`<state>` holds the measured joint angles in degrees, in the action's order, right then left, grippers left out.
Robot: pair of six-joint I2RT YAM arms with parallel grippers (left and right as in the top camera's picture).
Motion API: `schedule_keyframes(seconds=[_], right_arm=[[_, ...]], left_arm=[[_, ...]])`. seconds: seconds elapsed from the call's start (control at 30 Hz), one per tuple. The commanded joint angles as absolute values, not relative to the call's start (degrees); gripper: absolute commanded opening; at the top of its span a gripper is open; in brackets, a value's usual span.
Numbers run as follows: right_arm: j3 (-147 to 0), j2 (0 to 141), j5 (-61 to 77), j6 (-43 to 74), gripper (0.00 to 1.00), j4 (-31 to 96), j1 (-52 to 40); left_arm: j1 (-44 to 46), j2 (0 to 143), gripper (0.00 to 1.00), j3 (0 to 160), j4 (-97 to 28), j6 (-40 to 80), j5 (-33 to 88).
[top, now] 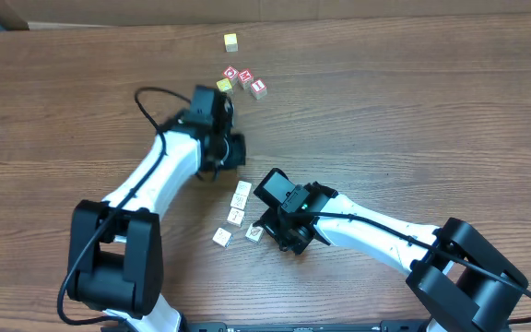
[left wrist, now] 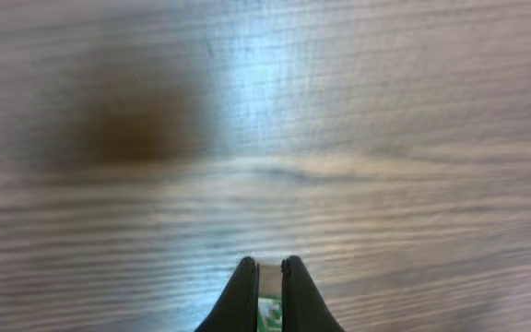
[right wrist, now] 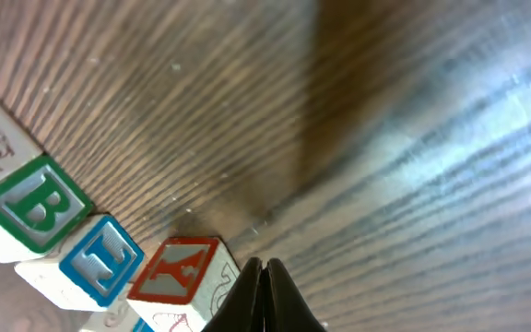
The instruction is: Flip 5 blocks
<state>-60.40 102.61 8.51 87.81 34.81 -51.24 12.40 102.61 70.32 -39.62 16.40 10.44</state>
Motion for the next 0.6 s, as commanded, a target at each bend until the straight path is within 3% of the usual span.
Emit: schedule_keyframes(seconds=[0.0,0.2,0.3,0.57], right_arm=[[-63.7,101.7,6.1,75.9,0.04,34.6,-50.3],[-65.1,101.5,6.1,62.2,0.04,35.0,-49.9],[-64.9,101.6,5.9,60.8,0.04,35.9,-50.1],[-64.9,101.6,3.5,58.6,0.04,39.5,-50.1]], left_arm=[[11.2,101.1,0.04,77.1,-44.9,17.3,9.9],[10.1,101.1,0.04,80.4,-61.5,18.2,5.1],[10.1,101.1,0.04,78.7,-67.4,18.3,0.2],[10.2,101.2,0.04,69.1,-73.6,18.0,1.1]])
